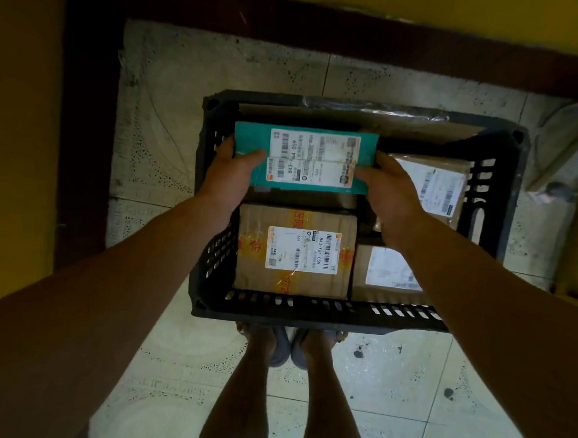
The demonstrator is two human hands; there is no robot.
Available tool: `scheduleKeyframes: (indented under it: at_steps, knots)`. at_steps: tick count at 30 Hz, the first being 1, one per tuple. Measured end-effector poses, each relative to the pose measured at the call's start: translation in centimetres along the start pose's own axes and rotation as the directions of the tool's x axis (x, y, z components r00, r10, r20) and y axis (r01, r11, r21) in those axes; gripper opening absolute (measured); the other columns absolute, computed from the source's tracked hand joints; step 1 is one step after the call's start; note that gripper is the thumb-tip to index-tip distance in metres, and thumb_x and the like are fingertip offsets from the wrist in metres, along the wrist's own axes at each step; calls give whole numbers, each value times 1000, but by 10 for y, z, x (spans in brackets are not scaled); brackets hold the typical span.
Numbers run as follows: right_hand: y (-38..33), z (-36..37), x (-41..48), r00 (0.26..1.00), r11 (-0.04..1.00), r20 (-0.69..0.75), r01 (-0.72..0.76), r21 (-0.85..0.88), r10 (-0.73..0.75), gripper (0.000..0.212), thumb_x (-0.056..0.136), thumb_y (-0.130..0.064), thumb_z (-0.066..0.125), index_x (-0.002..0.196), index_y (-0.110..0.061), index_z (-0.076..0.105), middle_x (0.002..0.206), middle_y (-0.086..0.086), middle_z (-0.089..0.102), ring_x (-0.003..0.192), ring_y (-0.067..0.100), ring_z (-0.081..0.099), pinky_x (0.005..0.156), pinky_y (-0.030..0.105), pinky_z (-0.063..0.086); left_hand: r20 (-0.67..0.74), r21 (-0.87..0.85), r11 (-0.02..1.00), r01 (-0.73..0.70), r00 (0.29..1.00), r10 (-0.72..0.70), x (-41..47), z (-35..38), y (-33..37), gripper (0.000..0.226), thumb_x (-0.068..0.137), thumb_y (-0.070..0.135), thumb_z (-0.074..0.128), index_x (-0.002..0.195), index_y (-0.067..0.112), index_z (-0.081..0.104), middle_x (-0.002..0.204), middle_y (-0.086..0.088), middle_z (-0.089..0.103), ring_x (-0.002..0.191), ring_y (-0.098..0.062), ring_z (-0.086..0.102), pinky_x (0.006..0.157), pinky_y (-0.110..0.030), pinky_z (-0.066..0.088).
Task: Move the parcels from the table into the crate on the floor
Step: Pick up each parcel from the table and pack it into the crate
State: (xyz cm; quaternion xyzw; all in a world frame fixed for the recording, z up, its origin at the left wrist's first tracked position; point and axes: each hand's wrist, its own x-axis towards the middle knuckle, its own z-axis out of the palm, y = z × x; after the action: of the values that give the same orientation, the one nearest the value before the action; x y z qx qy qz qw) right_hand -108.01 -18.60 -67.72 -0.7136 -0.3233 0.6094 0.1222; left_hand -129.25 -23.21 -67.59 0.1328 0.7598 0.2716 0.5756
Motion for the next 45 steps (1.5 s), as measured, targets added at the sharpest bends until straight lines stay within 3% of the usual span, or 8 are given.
scheduleKeyframes:
  at_steps: [13,20,25,29,32,36,41,45]
  knots:
    - [-20,-24,-24,1000,995,-21,-10,-96,8,18,96,-21,54,93,-39,52,87,-20,55,82,2,54,66,18,41,-67,67,997,-41,997,46,-28,-2,20,41,98,22,53,139,20,50,127,2,61,90,2,57,64,-14,40]
    - [-58,-61,-109,1000,996,-7,-23,-81,22,35,96,-24,54,130,-27,53,121,-4,56,119,22,50,103,38,41,-156,16,995,-97,983,98,-125,3,54,32,98,17,52,130,18,56,126,1,63,112,-16,62,77,-22,48]
    - [-97,-91,-209,999,1000,-48,-26,1,26,46,95,-28,53,140,-31,47,143,1,50,127,24,49,110,46,38,32,-45,998,-32,999,34,-227,13,94,41,99,28,53,140,25,51,132,-5,61,116,-25,61,100,-48,50]
    - [-118,-124,-302,997,996,-71,45,71,-40,42,94,-30,56,136,-31,51,134,1,59,107,17,59,104,46,44,181,-70,996,-50,982,62,-315,19,135,36,98,27,55,135,23,56,124,-2,66,113,-18,62,98,-40,48]
    - [-130,-151,-368,994,987,-104,59,150,-44,45,94,-32,58,138,-30,49,133,2,60,121,25,57,103,53,45,261,-89,993,-79,960,100,-374,28,166,34,101,28,51,131,16,59,122,-2,69,111,-14,63,98,-32,47]
    - [-140,-191,-438,975,965,-205,134,225,-87,35,94,-32,58,128,-33,54,117,-5,63,97,10,62,80,33,54,365,-93,989,-119,920,145,-440,60,202,30,103,26,48,129,16,57,125,-2,67,103,-10,63,100,-31,45]
    - [-133,-260,-499,918,940,-371,243,241,-142,36,95,-29,57,131,-26,57,120,-10,55,114,12,56,105,37,45,499,-15,963,-268,833,239,-511,115,228,29,102,29,50,127,18,60,121,0,68,110,-15,64,102,-34,45]
    - [-111,-329,-536,875,893,-459,324,314,-156,35,95,-29,57,130,-25,57,124,-4,59,108,14,59,100,37,49,574,29,925,-380,764,296,-565,171,232,23,98,27,56,120,22,63,115,3,71,107,-14,65,94,-32,46]
